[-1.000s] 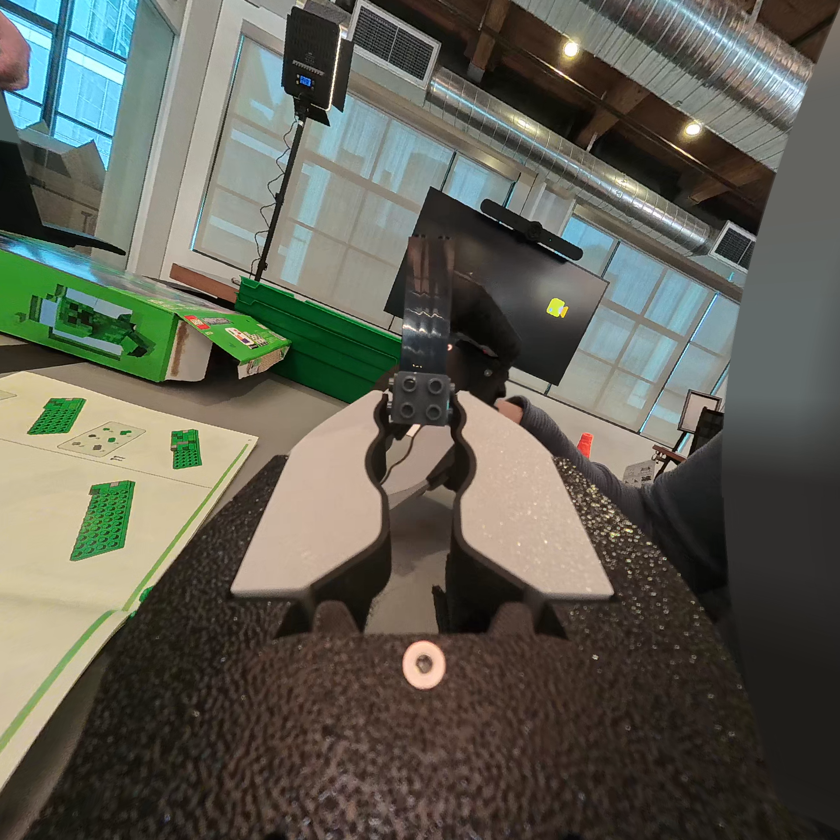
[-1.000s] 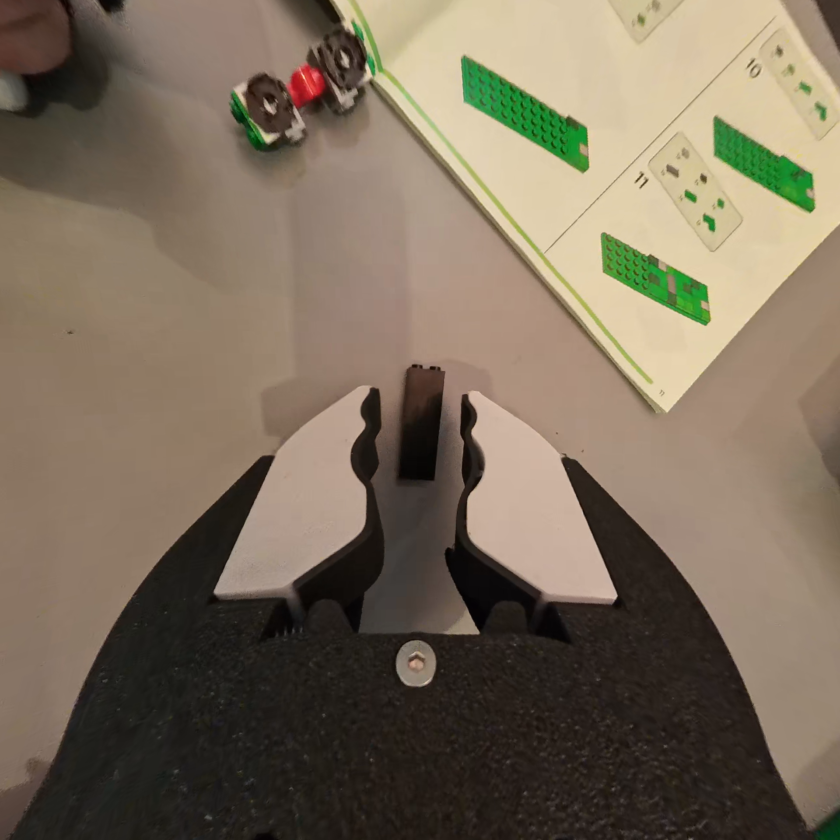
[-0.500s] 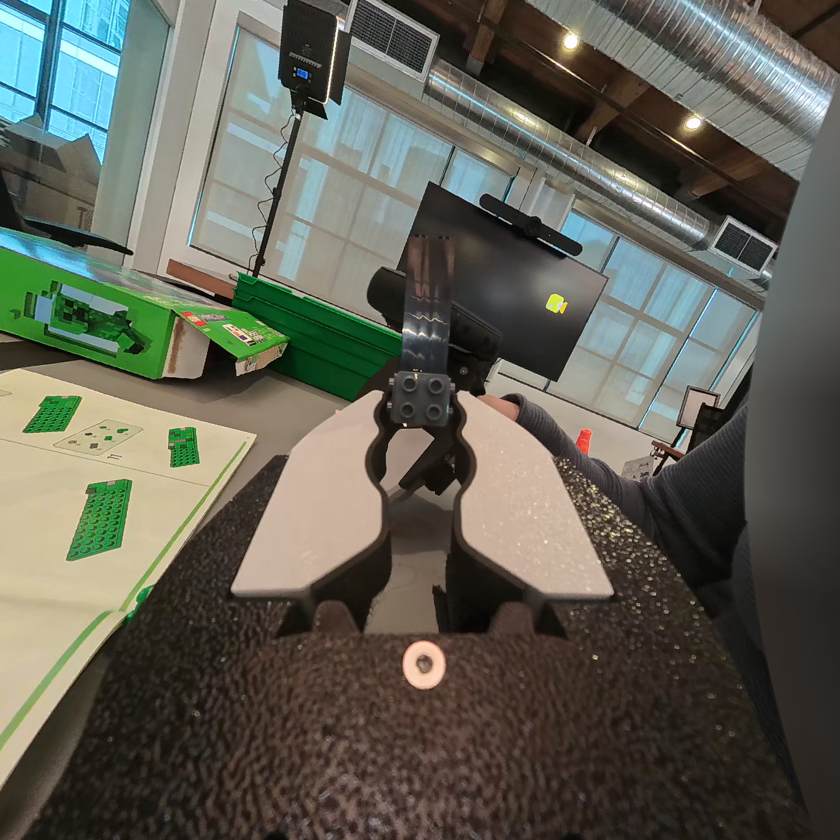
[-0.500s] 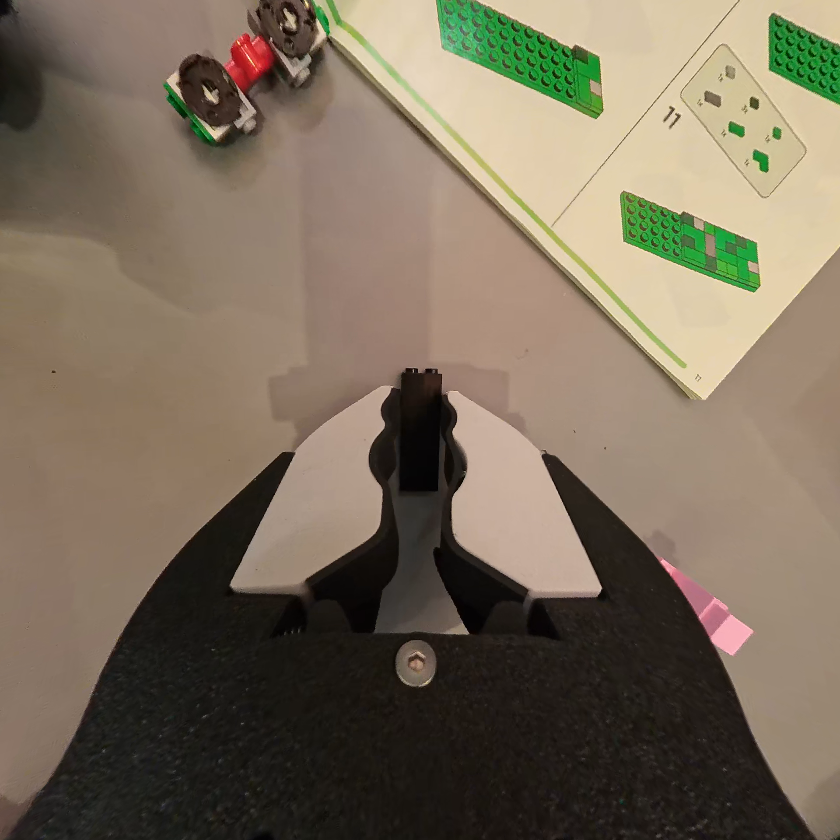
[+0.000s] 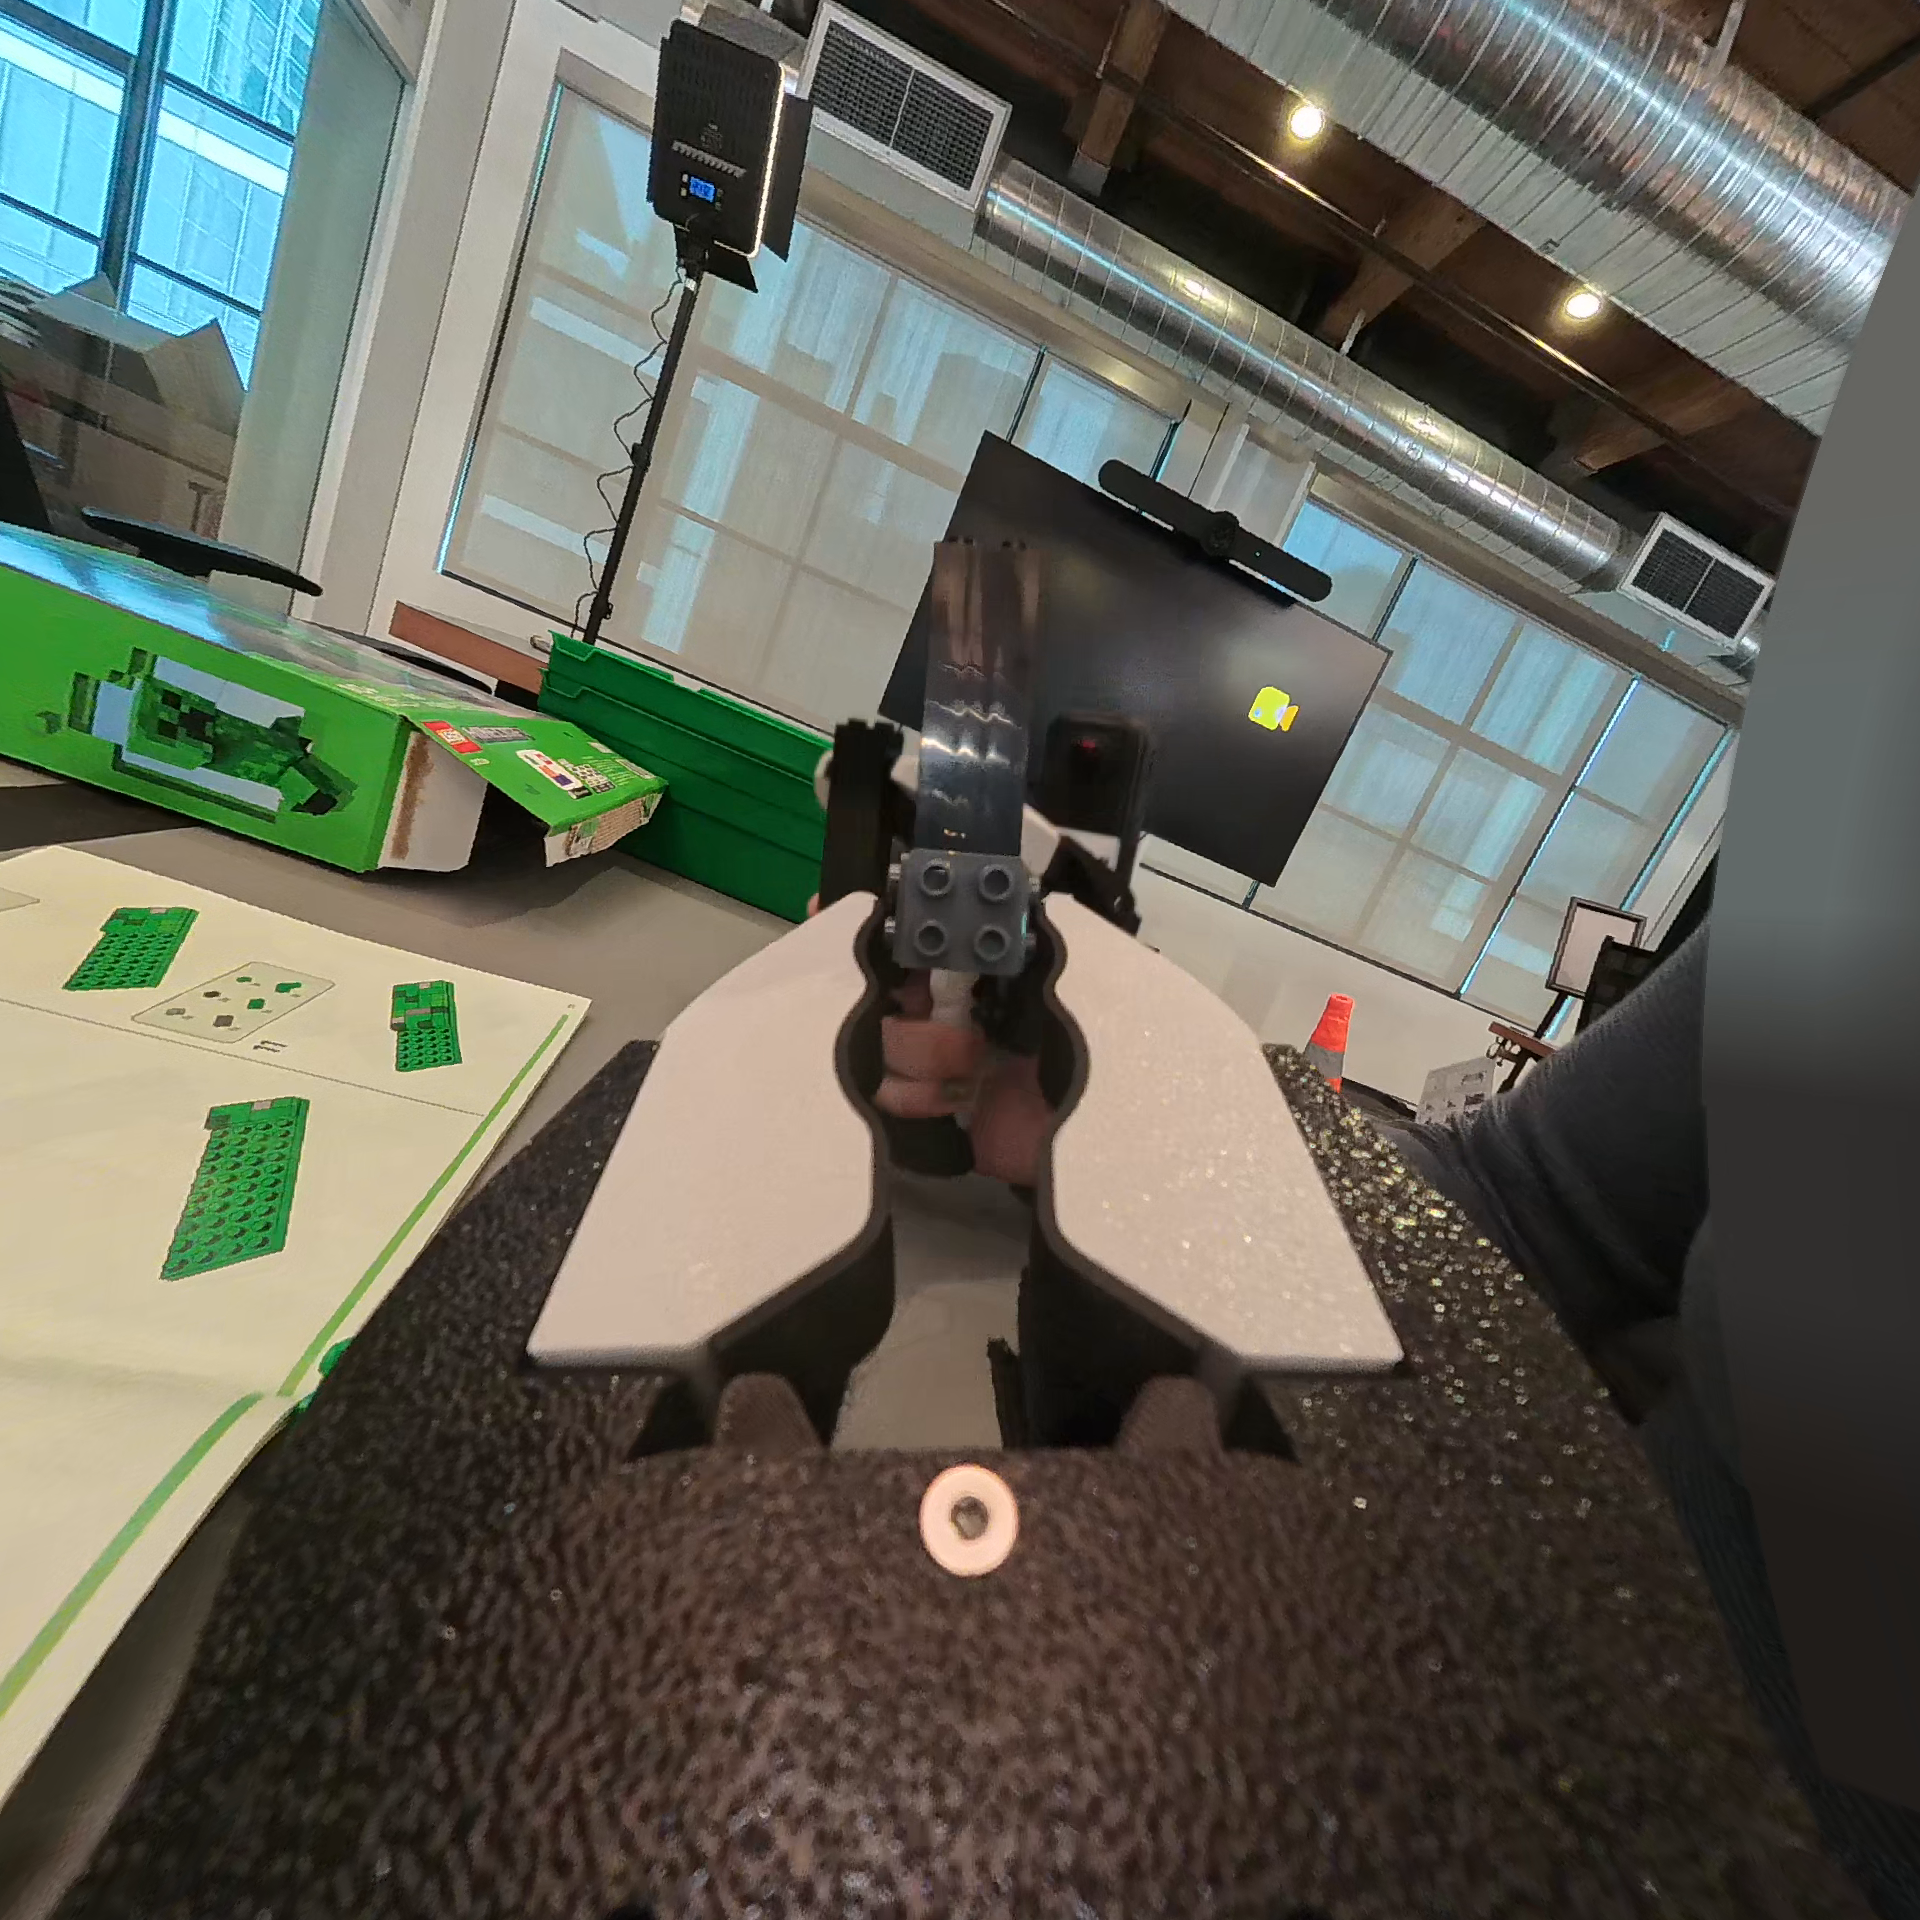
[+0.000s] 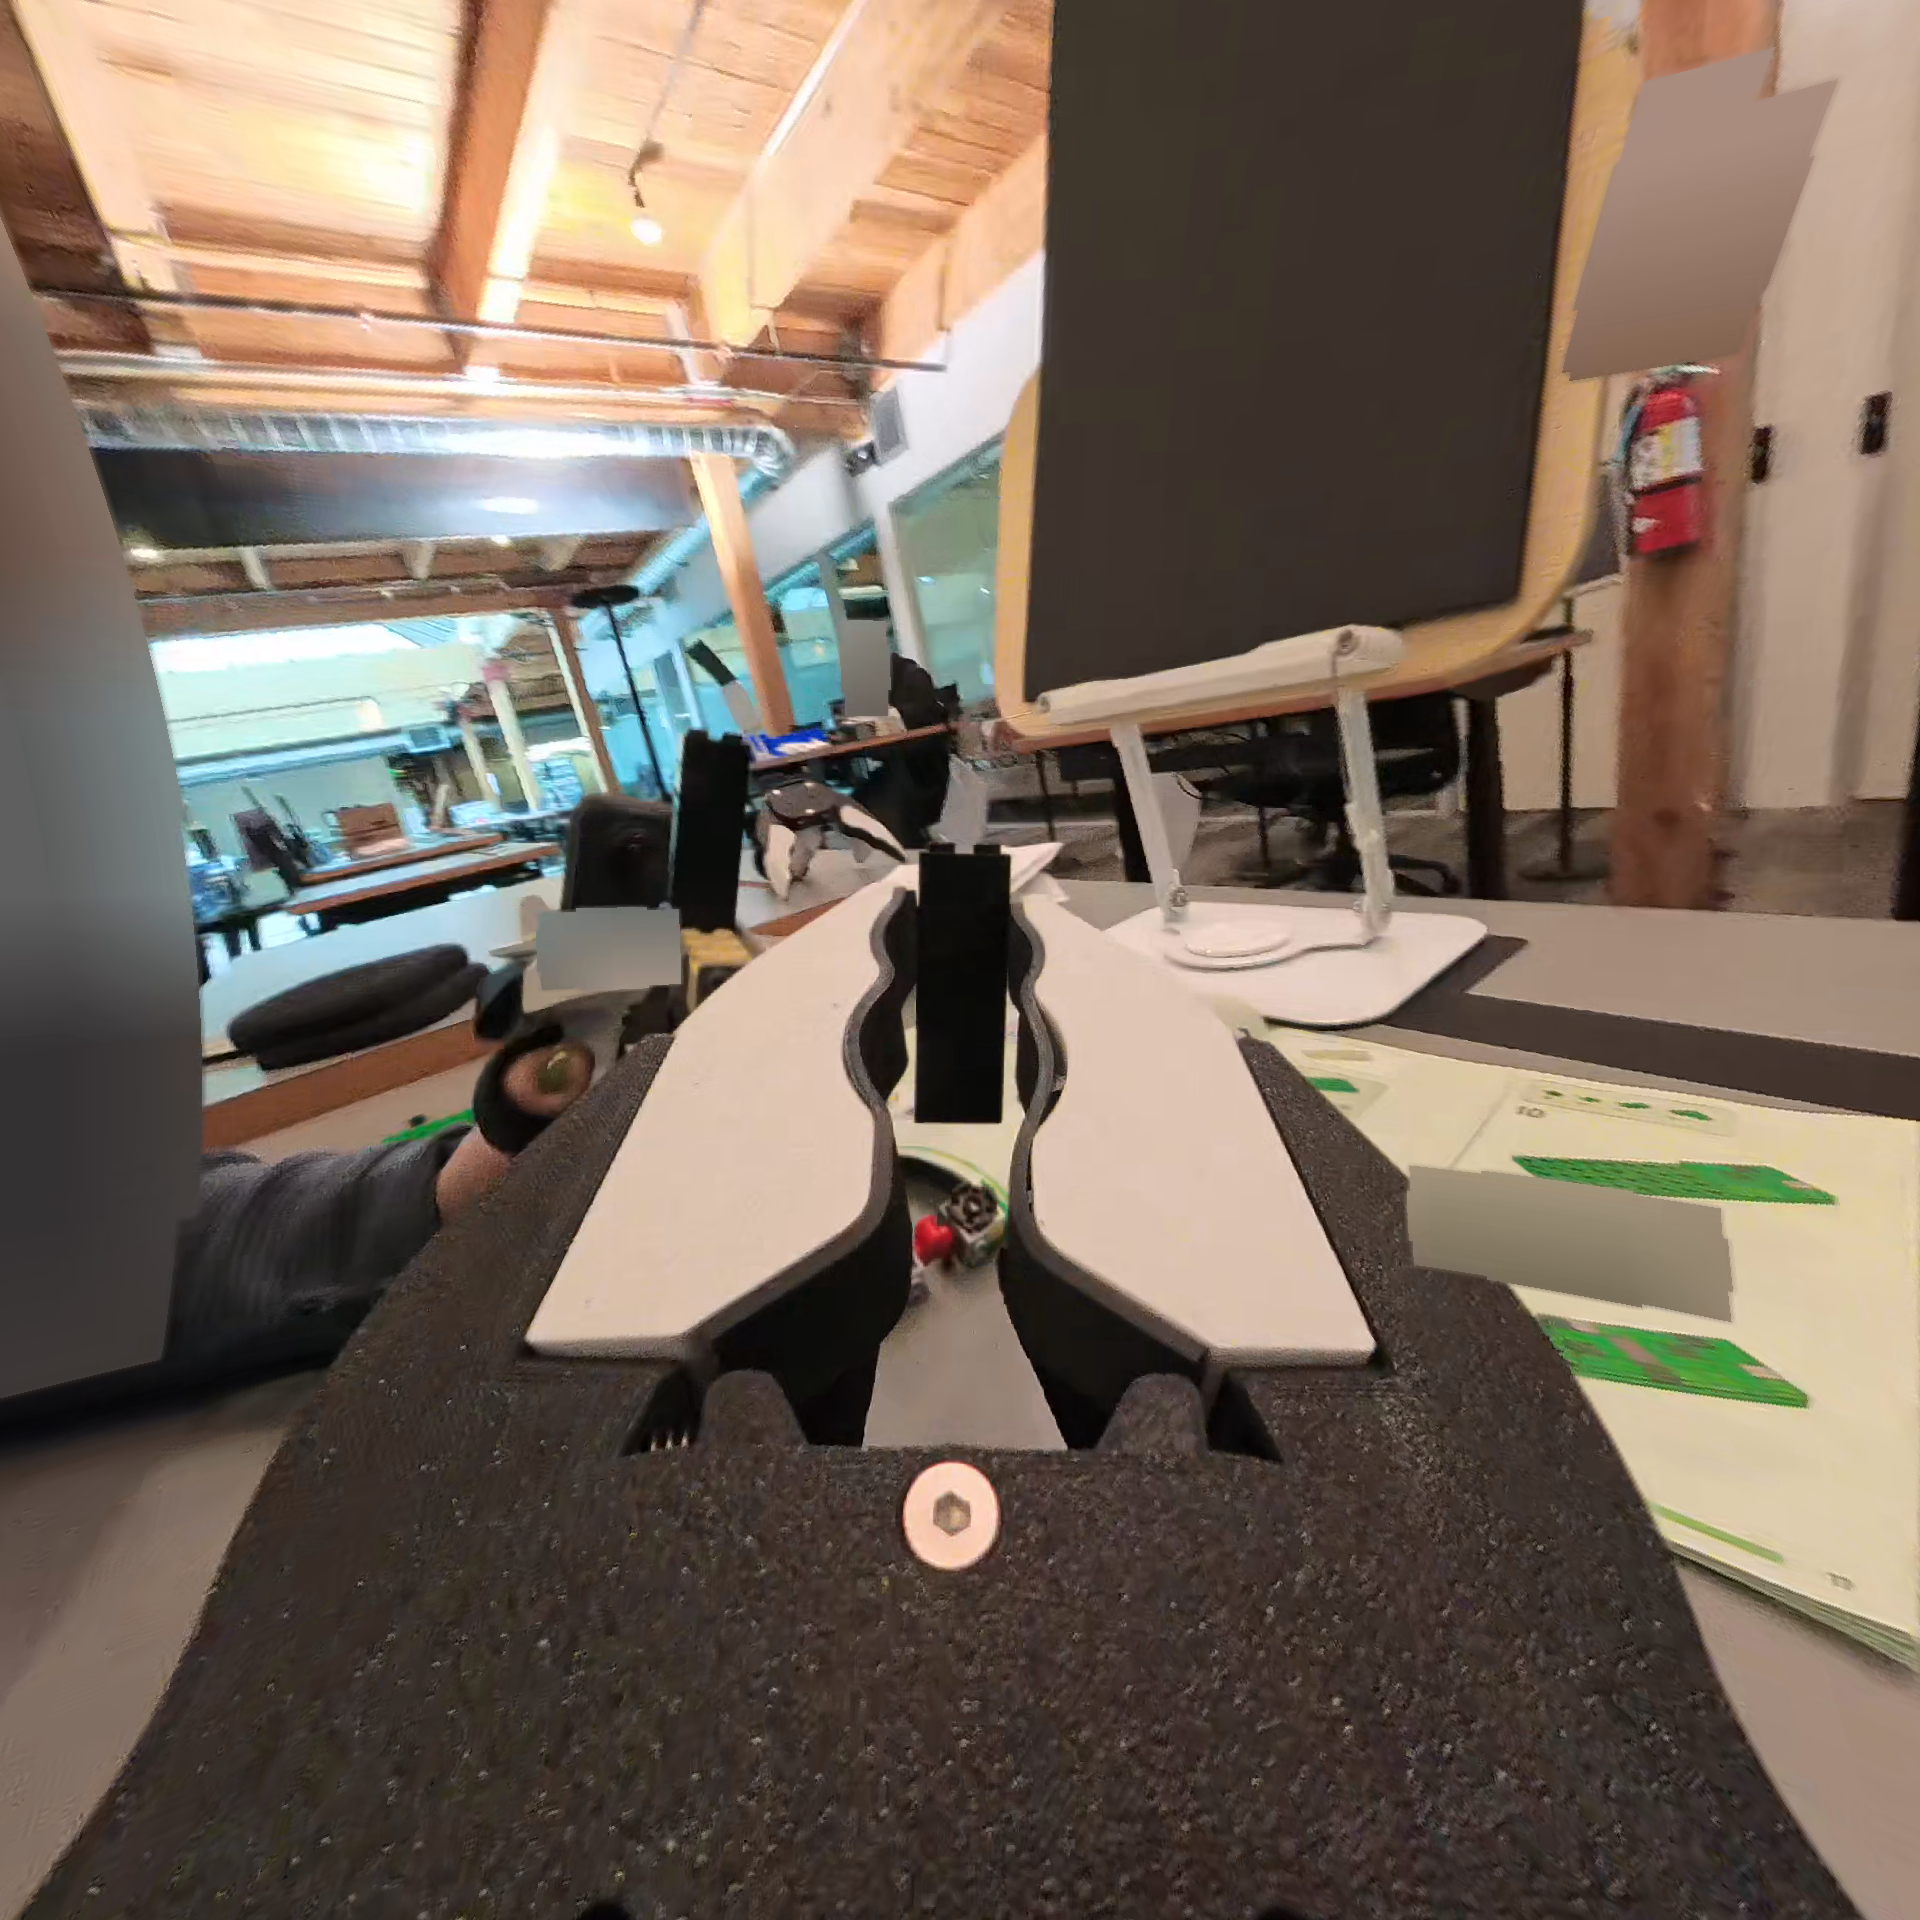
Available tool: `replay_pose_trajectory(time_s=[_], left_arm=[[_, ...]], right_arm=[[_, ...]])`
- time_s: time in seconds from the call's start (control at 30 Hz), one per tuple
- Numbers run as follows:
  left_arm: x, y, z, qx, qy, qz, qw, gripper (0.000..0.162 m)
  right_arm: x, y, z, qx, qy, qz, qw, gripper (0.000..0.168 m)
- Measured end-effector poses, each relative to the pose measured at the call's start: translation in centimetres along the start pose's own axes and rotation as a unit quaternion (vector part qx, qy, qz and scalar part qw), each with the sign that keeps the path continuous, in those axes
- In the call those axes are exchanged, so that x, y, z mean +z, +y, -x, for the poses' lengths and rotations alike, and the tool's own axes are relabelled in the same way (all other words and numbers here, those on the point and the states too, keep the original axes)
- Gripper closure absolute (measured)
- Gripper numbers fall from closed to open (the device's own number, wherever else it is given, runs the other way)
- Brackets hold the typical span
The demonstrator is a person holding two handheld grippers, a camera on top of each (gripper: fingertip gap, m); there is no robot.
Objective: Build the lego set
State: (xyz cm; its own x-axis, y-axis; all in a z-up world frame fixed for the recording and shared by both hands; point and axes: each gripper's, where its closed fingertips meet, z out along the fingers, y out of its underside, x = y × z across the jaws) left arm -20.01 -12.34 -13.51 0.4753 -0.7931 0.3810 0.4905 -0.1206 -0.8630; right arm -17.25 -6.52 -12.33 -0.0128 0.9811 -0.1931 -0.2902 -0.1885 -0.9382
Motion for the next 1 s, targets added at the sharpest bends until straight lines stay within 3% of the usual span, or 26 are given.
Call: replay_pose_trajectory(time_s=[0.13,0.43,0.83,1.0], left_arm=[[0.0,0.0,0.0,-0.001,0.000,-0.001,1.000,0.137],[0.0,0.0,0.1,0.000,-0.004,-0.002,1.000,0.137],[-0.2,-0.5,0.5,0.001,-0.021,-0.019,1.000,0.137],[-0.2,-0.6,0.4,0.001,-0.017,-0.023,1.000,0.137]], right_arm=[[-0.2,0.5,0.1,0.030,-0.042,-0.026,0.998,0.152],[-0.3,0.0,-0.3,0.043,-0.042,-0.051,0.997,0.152],[2.8,-2.7,1.2,0.063,-0.091,-0.134,0.985,0.153],[3.5,-2.9,0.4,0.081,-0.104,-0.123,0.984,0.153]])
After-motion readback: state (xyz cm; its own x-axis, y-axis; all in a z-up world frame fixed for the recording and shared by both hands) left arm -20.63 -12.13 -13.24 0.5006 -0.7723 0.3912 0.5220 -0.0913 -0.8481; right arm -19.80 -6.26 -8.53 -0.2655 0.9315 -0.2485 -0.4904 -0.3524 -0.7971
